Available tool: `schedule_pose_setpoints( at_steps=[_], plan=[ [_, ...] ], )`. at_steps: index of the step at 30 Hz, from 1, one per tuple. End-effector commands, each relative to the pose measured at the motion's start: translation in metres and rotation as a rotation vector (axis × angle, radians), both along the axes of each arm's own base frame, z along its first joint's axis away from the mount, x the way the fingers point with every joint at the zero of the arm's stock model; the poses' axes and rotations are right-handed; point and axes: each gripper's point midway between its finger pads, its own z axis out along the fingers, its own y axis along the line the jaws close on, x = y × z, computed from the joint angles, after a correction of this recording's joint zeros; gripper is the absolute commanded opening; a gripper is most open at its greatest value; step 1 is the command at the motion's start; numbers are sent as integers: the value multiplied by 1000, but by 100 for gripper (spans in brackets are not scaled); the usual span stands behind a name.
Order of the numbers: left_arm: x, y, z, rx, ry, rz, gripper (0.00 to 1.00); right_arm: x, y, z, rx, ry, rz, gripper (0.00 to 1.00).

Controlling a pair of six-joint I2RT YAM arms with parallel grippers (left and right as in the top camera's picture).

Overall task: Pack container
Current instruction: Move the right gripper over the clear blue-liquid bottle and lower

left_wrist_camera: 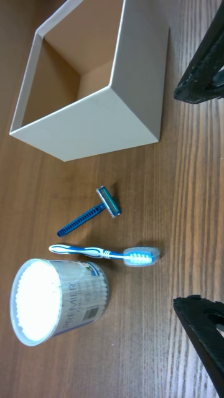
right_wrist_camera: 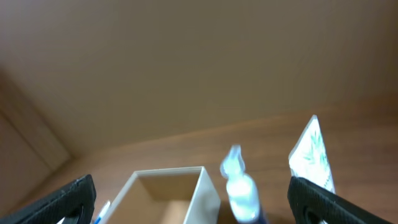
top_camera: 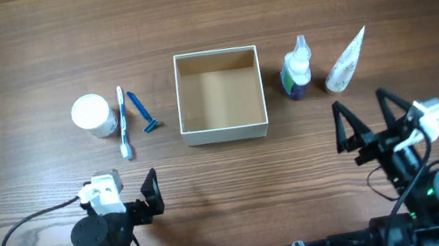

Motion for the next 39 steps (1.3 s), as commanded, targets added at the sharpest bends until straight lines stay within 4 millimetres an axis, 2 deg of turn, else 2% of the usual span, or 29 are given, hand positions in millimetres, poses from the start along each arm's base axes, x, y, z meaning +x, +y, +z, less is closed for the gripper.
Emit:
schedule_pose_setpoints(
  at_steps=[1, 5, 6, 9, 13, 23, 29, 34, 39],
  plan=[
    [0, -1, 0, 2, -8, -8, 100, 13, 3, 43, -126, 40, 26, 100],
    [0, -1, 0, 2, -8, -8, 100, 37, 0, 67, -146, 208, 25, 100],
    [0, -1, 0, 2, -8, -8, 100, 49, -2, 76, -151, 284, 16, 100],
    [0, -1, 0, 2, -8, -8, 100, 69, -1, 92, -179, 368, 34, 100],
    [0, -1, 0, 2, -8, -8, 100, 94, -1, 97, -166, 439, 38, 100],
    [0, -1, 0, 2, -8, -8, 100, 132, -2, 64, -164, 686, 54, 100],
    [0, -1, 0, 2, -8, -8, 100, 157, 9, 54, -144, 680, 119, 100],
    [0, -1, 0, 2, -8, -8, 100, 161, 23, 42, -214, 694, 157, 95],
    [0, -1, 0, 2, -8, -8, 100, 157, 31, 12, -329, 802, 88, 100]
  ],
)
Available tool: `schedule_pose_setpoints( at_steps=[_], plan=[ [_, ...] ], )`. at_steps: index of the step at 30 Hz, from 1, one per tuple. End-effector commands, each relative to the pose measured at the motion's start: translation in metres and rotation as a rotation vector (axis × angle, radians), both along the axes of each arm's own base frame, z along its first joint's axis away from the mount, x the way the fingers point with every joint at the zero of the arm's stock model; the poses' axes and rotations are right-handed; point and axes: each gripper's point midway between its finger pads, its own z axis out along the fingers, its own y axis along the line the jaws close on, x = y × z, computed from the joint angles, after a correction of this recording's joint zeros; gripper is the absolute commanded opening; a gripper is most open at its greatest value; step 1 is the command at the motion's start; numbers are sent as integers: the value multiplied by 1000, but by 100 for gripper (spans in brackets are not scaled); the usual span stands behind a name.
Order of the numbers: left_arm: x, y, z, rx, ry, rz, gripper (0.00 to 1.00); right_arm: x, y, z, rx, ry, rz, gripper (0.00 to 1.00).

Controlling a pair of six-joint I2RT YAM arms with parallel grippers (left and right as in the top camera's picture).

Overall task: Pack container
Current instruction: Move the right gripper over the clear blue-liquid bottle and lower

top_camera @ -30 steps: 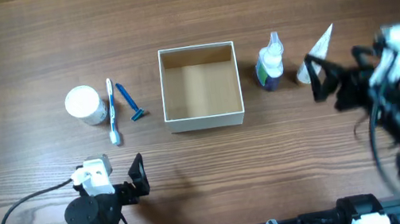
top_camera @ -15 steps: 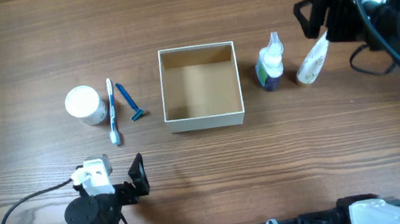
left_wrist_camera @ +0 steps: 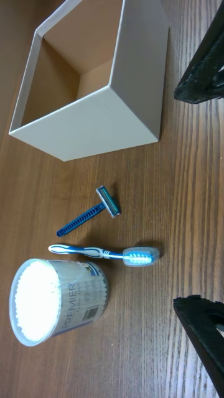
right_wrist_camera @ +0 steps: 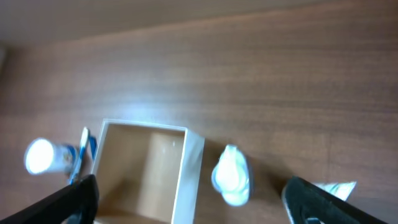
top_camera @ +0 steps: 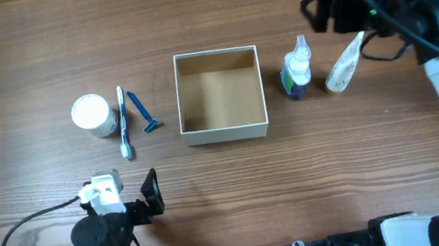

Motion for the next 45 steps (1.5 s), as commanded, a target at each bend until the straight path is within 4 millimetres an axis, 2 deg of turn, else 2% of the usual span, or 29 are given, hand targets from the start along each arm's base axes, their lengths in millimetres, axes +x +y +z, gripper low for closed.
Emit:
schedule_pose_setpoints(
  at_steps=[1, 10, 15, 17, 21, 25, 33, 35, 37, 40, 42, 45],
  plan=[
    [0, -1, 0, 2, -9, -8, 100, 4, 2, -22, -137, 57, -29, 100],
    [0, -1, 0, 2, -9, -8, 100, 16, 8, -100, -173, 303, -102, 100],
    [0, -1, 0, 2, -9, -8, 100, 19, 15, -140, -180, 417, -84, 99],
    [0, -1, 0, 2, -9, -8, 100, 18, 16, -159, -196, 471, -78, 95],
    [0, -1, 0, 2, -9, -8, 100, 18, 15, -183, -215, 536, -79, 87],
    [0, -1, 0, 2, -9, -8, 100, 19, 11, -189, -231, 551, -111, 83],
    [0, -1, 0, 2, -9, -8, 100, 13, 10, -197, -238, 575, -110, 82],
    [0, -1, 0, 2, -9, -8, 100, 14, 10, -198, -237, 573, -110, 72],
    [0, -1, 0, 2, -9, -8, 100, 14, 10, -198, -236, 570, -110, 69],
    [0, -1, 0, 2, -9, -8, 100, 14, 10, -198, -236, 570, -110, 60],
    [0, -1, 0, 2, -9, -8, 100, 14, 10, -198, -237, 571, -110, 57],
    [0, -1, 0, 2, -9, -8, 100, 12, 9, -199, -239, 580, -109, 59]
  ],
)
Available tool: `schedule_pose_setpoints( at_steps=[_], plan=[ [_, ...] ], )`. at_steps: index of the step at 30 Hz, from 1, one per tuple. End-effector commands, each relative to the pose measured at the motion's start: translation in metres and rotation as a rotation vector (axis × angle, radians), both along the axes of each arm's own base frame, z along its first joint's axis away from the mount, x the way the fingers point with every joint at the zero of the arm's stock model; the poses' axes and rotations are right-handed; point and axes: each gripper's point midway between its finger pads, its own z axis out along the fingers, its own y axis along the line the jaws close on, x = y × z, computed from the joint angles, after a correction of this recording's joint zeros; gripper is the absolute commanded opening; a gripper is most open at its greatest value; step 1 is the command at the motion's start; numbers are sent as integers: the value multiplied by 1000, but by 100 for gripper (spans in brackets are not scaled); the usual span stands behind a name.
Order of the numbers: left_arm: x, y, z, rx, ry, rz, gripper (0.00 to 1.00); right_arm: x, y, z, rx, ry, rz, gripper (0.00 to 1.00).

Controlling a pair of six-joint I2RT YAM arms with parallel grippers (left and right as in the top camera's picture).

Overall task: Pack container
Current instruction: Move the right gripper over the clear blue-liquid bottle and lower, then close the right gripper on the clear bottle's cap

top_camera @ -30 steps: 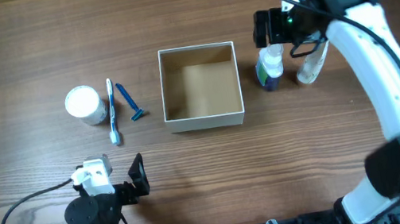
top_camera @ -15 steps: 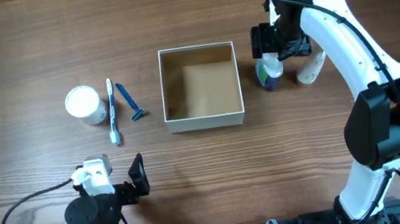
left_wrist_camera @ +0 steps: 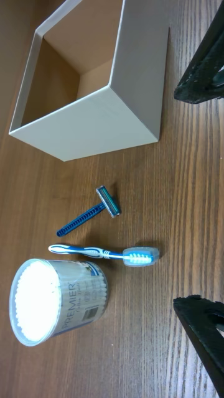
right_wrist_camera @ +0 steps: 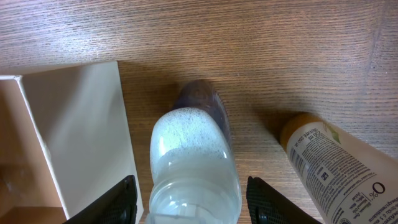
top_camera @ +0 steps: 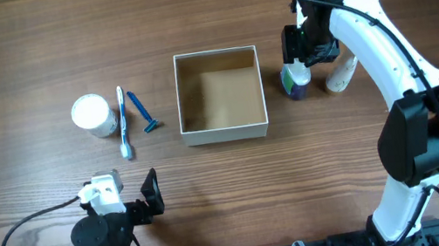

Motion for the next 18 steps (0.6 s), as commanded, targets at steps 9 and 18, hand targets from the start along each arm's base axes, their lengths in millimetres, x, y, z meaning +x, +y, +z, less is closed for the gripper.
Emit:
schedule_pose_setpoints(
  at_steps=[9, 18],
  plan=[
    [0, -1, 0, 2, -9, -8, 100, -11, -3, -4, -27, 40, 1, 50],
    [0, -1, 0, 2, -9, -8, 100, -18, -4, -5, -35, 70, 2, 46]
  ],
)
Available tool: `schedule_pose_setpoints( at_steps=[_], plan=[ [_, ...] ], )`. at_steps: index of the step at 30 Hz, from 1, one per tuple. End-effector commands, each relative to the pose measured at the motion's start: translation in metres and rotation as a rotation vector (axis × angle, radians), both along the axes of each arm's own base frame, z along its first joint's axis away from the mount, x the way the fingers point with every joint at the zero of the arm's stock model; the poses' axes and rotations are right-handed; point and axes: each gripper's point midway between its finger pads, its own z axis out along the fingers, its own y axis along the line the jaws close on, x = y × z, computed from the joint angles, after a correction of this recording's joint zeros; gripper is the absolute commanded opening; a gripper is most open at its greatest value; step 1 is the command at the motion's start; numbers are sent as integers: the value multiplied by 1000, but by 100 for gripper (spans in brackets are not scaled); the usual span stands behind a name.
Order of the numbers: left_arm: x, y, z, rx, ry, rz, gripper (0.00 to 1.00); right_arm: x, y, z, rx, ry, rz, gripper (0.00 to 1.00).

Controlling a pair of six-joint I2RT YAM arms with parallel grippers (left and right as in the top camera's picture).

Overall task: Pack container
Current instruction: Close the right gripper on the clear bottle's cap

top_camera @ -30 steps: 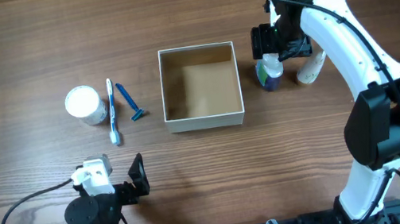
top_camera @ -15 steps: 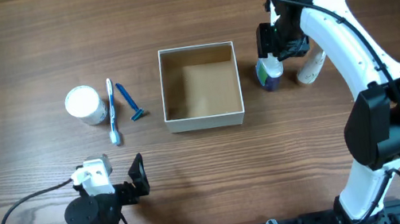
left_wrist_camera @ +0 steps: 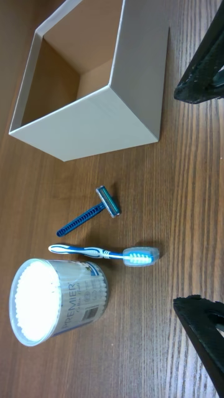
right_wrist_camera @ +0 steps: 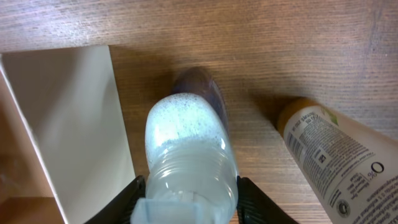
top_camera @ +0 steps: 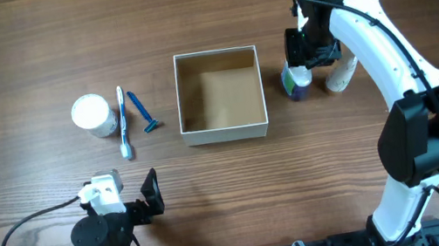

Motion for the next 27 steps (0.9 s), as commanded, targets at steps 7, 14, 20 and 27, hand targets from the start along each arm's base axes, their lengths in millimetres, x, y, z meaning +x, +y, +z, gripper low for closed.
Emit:
schedule_pose_setpoints(
  at_steps=[7, 14, 20, 27],
  plan=[
    [0, -1, 0, 2, -8, -8, 100, -9, -2, -3, -24, 31, 6, 56],
    [0, -1, 0, 2, -8, -8, 100, -9, -2, -3, -24, 32, 7, 50],
    [0, -1, 0, 2, -8, -8, 100, -10, -2, -3, -25, 36, 7, 47],
    [0, -1, 0, 2, -8, -8, 100, -8, -6, 0, -44, 22, 5, 35]
  ],
)
